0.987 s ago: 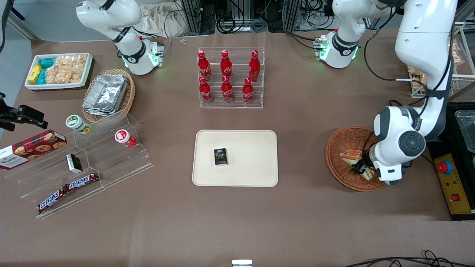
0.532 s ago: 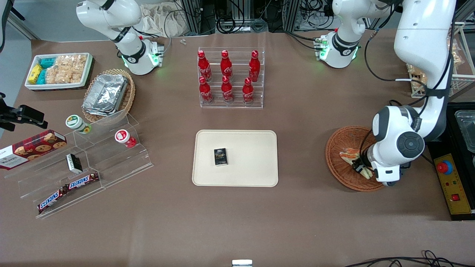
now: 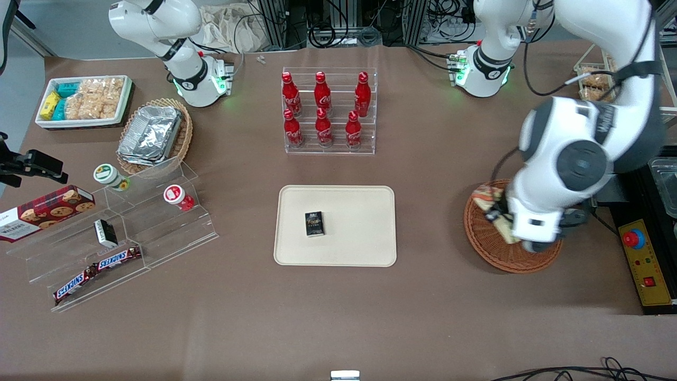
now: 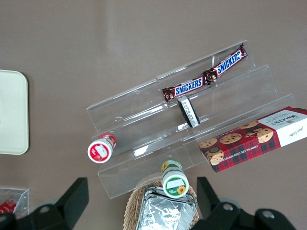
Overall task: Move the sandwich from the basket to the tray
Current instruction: 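Lift the sandwich and carry it toward the cream tray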
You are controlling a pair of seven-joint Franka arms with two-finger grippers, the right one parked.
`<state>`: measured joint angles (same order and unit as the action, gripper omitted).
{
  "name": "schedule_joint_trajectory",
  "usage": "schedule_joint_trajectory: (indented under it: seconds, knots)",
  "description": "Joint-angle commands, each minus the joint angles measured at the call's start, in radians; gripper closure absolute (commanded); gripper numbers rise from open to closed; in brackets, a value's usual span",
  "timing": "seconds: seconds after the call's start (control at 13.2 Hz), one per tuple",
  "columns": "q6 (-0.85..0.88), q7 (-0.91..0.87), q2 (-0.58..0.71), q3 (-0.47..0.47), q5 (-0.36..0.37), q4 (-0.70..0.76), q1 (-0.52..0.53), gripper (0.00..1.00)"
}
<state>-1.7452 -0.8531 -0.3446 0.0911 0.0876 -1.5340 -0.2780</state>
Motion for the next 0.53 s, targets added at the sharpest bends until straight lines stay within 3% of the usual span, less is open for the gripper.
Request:
schedule_joint_trajectory:
  seconds: [0.0, 0.46]
  knots:
    - [-0.012, 0.017, -0.170, 0.071, 0.004, 0.150, -0.094, 1.00]
    - [-0.315, 0.025, -0.427, 0.098, 0.015, 0.202, -0.182, 1.00]
